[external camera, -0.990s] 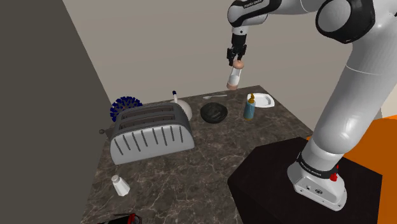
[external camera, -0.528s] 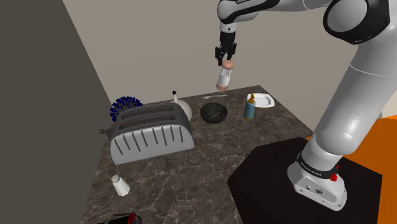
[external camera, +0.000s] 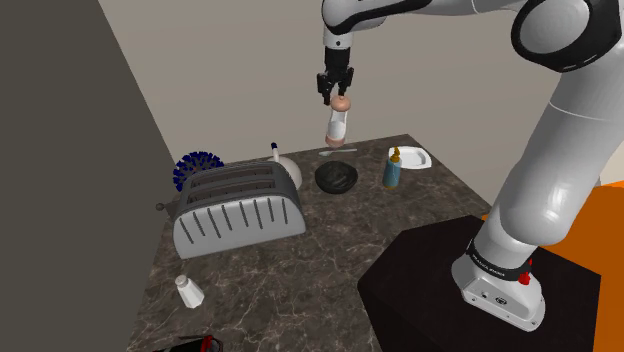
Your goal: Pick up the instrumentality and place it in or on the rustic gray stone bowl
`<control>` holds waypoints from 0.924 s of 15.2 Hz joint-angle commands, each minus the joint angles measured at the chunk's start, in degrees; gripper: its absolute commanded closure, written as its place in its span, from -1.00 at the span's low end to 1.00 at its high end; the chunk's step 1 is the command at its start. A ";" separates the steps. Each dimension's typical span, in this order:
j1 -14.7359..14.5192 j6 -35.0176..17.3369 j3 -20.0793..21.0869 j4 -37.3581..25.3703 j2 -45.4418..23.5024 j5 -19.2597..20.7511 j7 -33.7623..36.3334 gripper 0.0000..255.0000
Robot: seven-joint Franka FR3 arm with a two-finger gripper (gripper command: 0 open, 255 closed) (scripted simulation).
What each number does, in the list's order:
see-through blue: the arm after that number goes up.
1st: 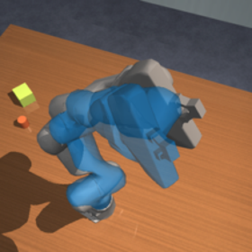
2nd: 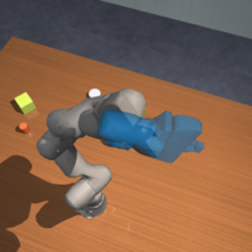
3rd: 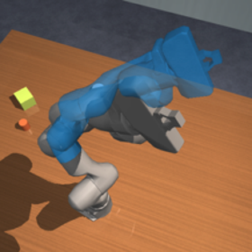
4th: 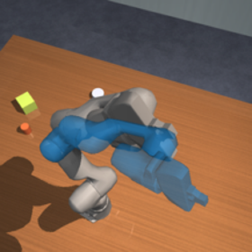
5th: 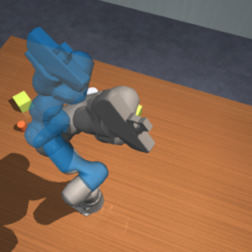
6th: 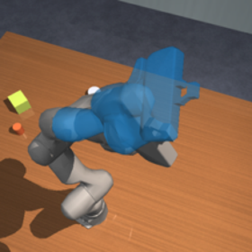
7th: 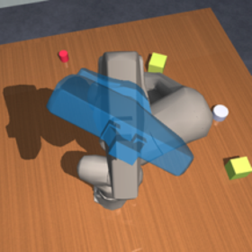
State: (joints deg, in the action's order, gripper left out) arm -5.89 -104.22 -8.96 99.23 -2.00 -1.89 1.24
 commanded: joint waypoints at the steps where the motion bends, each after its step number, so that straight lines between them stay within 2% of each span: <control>1: -0.16 -1.40 0.14 1.55 0.18 0.04 0.33 1.00; 14: -0.16 -11.17 0.16 10.19 -0.98 -0.28 -0.07 1.00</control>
State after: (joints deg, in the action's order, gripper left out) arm -6.09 -114.59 -8.77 108.92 -2.71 -2.10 1.30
